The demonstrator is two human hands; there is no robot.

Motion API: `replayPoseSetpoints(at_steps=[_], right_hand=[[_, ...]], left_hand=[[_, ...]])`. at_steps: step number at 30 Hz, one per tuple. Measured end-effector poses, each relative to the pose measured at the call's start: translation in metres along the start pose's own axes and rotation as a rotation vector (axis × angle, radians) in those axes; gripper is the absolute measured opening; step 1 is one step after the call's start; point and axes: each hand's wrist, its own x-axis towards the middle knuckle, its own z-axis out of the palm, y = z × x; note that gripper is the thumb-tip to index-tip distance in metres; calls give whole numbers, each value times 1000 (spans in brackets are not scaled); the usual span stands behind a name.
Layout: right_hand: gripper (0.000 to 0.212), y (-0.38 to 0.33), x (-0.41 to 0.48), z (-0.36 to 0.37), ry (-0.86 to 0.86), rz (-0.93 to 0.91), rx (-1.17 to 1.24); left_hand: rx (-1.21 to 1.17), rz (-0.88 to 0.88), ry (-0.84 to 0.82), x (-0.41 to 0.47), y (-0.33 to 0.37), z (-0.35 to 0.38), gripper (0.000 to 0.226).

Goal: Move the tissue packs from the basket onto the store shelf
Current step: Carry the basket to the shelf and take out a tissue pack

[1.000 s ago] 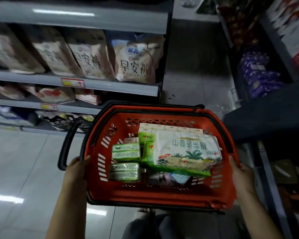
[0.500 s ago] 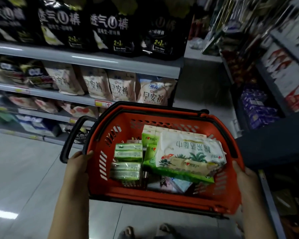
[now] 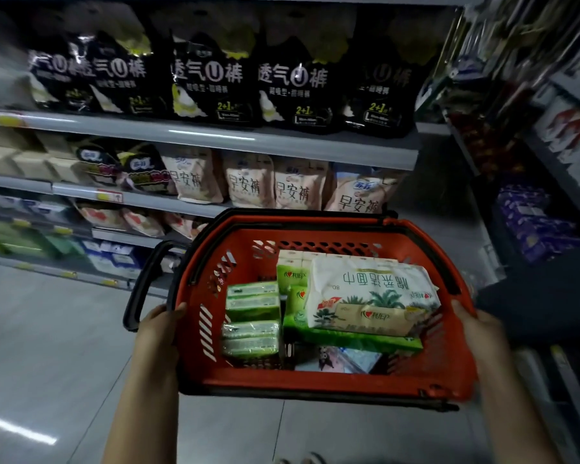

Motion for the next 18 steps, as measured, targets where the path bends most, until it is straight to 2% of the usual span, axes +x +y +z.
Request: replayPoseSetpoints(at_steps=[3, 8, 18], right_hand=[[29, -8, -2, 25, -35, -28, -27], [27, -16, -27, 67, -78, -42, -33], [29, -25, -108, 179, -5, -58, 60]], left_hand=[[-10, -13, 35, 10, 6, -22, 17], [-7, -2, 54, 38, 23, -60, 22], [86, 18, 28, 126, 91, -151, 18]])
